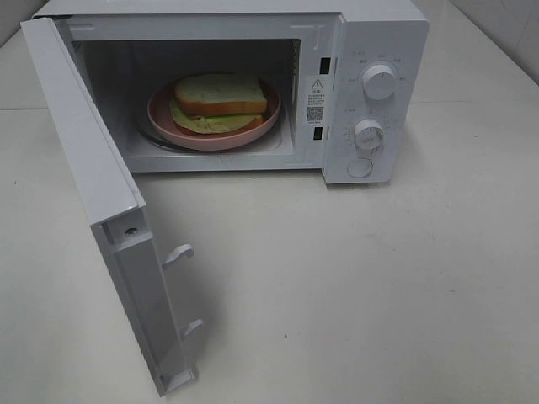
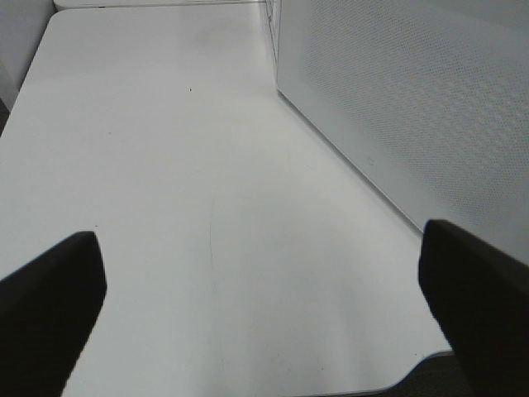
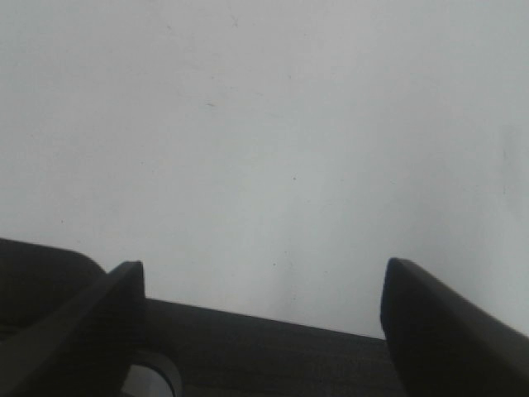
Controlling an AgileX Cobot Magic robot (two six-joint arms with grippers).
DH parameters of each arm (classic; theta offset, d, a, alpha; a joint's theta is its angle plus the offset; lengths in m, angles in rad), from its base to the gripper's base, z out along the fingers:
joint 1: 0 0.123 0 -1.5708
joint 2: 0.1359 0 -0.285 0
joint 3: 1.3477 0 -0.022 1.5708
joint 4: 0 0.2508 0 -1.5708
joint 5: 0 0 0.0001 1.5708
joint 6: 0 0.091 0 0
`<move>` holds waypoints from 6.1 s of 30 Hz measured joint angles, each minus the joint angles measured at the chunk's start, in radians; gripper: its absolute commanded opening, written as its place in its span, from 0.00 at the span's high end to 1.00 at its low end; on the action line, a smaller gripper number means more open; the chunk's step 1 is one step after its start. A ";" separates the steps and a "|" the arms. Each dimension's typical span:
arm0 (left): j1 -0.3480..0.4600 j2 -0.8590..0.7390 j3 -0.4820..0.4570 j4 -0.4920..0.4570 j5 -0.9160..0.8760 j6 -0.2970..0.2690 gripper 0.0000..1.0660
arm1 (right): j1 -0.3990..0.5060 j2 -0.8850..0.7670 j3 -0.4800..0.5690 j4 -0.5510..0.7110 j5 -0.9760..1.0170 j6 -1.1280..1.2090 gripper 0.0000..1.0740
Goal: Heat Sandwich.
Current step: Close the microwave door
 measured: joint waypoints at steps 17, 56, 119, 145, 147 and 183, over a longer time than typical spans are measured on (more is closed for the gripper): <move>0.000 0.000 0.000 0.000 0.000 0.000 0.08 | -0.166 -0.433 0.138 0.002 -0.105 0.000 0.30; 0.000 0.000 0.000 0.000 0.000 0.000 0.08 | -0.212 -0.513 0.143 0.001 -0.118 0.000 0.30; 0.000 0.495 0.010 0.005 -0.412 0.000 1.00 | -0.212 -0.513 0.143 0.001 -0.119 0.000 0.30; 0.000 0.904 0.275 0.106 -1.415 0.031 1.00 | -0.212 -0.513 0.143 0.001 -0.119 0.000 0.30; 0.000 0.980 0.275 0.171 -1.504 -0.002 1.00 | -0.212 -0.513 0.143 0.001 -0.119 0.000 0.30; -0.208 1.463 0.194 0.351 -1.895 -0.189 1.00 | -0.212 -0.513 0.143 0.001 -0.119 0.000 0.30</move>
